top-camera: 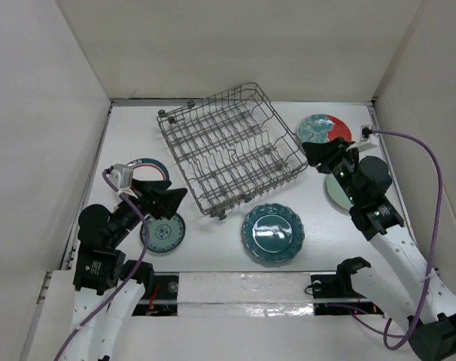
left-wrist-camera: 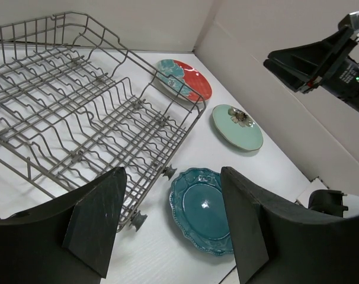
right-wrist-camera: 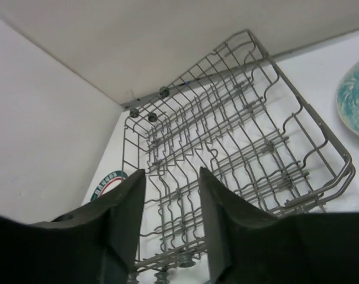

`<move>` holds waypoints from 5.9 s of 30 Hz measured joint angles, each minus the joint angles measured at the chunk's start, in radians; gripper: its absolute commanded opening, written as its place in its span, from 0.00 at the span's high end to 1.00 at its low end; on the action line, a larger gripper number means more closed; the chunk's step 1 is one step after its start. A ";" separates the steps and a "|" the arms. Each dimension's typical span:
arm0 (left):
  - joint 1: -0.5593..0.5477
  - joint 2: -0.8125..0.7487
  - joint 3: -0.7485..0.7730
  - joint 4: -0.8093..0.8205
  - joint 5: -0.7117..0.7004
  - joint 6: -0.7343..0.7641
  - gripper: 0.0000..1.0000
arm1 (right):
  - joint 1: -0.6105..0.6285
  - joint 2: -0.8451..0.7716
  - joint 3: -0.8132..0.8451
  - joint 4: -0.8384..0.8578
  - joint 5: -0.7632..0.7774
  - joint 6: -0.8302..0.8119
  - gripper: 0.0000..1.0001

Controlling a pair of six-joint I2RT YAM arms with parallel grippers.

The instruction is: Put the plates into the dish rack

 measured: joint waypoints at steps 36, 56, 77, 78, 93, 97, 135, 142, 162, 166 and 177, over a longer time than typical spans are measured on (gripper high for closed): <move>0.000 -0.037 -0.008 0.018 0.000 0.026 0.68 | -0.063 0.038 -0.346 -0.351 -0.167 0.007 0.05; 0.000 -0.039 -0.011 0.017 0.000 0.027 0.66 | -0.064 0.511 -0.355 -0.114 -0.569 -0.046 0.82; 0.000 -0.039 -0.011 0.016 0.000 0.027 0.66 | 0.020 0.669 -0.430 0.203 -0.772 0.036 1.00; 0.000 -0.039 -0.011 0.016 0.000 0.027 0.66 | 0.022 0.659 -0.433 0.211 -0.786 0.046 1.00; 0.000 -0.038 -0.011 0.016 0.000 0.027 0.66 | 0.291 0.215 -0.303 -0.021 -0.766 0.066 1.00; 0.000 -0.038 -0.011 0.016 0.000 0.027 0.66 | 0.278 0.191 -0.222 0.040 -0.773 0.141 1.00; 0.000 -0.028 -0.011 0.017 0.000 0.026 0.66 | -0.006 1.057 0.715 -0.037 0.250 -0.558 1.00; 0.000 -0.027 -0.011 0.017 0.000 0.026 0.66 | 0.032 1.062 0.716 -0.028 0.287 -0.588 1.00; 0.000 -0.027 -0.011 0.017 0.000 0.026 0.66 | 0.169 1.094 0.690 0.032 0.480 -0.697 0.85; 0.000 -0.025 -0.011 0.016 0.000 0.026 0.66 | 0.169 1.094 0.690 0.022 0.494 -0.667 0.81; 0.000 -0.016 -0.011 0.017 0.000 0.026 0.66 | 0.131 1.094 0.724 -0.024 0.433 -0.482 0.49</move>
